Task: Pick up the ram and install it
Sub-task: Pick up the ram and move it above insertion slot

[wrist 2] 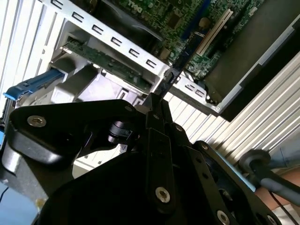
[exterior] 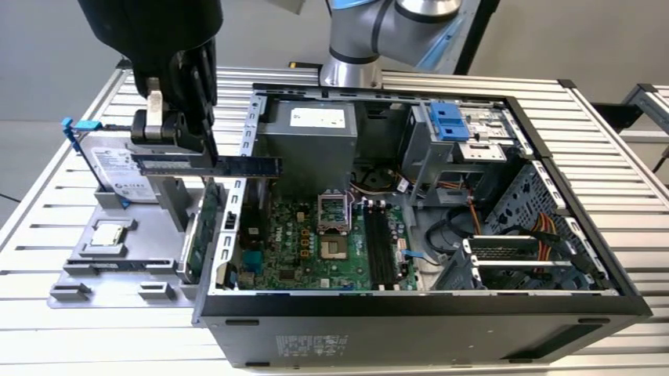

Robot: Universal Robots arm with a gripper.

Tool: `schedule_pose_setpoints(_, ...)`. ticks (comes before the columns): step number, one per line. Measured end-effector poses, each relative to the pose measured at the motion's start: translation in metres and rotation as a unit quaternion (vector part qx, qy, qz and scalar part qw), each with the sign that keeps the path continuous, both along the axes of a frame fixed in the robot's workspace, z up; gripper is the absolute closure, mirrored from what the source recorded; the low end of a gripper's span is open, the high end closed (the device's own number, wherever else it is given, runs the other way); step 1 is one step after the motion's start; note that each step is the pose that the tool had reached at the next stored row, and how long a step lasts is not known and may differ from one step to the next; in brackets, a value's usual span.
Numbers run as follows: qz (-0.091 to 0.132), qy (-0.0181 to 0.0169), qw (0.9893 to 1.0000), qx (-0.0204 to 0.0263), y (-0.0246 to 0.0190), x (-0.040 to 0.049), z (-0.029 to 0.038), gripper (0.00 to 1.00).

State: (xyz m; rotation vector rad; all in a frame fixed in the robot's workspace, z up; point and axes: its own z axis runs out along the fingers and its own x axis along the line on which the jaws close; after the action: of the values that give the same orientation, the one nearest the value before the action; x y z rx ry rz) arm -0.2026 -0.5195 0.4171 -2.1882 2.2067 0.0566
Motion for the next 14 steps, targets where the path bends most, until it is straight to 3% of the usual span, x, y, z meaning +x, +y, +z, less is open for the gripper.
schedule_pose_setpoints(14,0.0,0.0,1.0,0.0,0.0,0.0179,0.0,1.0)
